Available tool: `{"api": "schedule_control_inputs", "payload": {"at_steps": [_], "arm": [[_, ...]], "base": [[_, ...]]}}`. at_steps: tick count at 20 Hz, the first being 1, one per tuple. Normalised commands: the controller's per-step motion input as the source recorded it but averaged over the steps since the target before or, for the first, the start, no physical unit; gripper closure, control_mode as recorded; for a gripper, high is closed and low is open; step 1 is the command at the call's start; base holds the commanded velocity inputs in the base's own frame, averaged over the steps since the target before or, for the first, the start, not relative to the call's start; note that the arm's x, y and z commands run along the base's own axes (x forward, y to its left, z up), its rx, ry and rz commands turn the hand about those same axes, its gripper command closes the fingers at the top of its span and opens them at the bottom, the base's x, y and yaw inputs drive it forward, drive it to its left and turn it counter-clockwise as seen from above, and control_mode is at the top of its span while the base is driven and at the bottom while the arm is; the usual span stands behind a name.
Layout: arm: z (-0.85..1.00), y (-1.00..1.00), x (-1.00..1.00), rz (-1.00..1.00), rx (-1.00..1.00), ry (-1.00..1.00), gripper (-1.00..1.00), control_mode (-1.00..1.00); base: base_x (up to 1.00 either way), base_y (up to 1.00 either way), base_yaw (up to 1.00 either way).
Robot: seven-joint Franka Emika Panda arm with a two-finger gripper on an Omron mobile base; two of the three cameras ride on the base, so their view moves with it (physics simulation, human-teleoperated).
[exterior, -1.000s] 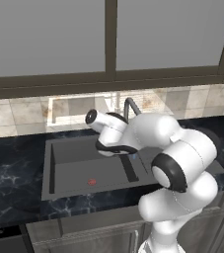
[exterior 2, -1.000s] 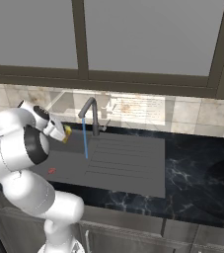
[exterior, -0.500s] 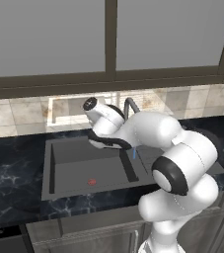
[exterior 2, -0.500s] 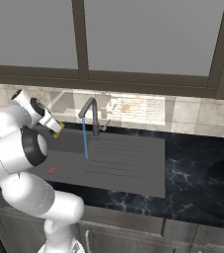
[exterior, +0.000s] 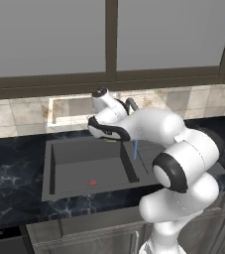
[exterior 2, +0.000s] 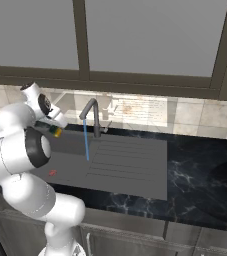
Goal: Soak the sponge with water for a few seconds and then drop it inside the sink.
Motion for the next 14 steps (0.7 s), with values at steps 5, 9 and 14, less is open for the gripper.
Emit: {"api": "schedule_control_inputs", "payload": {"at_steps": [5,9,14], "arm": [[0.0,0.13,0.0,0.32,0.09,0.12,1.0,-1.0],[0.0,0.24,0.0,0.31,0.08,0.07,1.0,-1.0],[-0.07,0.28,0.0,0.29,0.04,0.01,1.0,-1.0]], "base": [[0.0,0.0,0.0],[0.0,0.0,0.0],[0.0,0.0,0.0]]}}
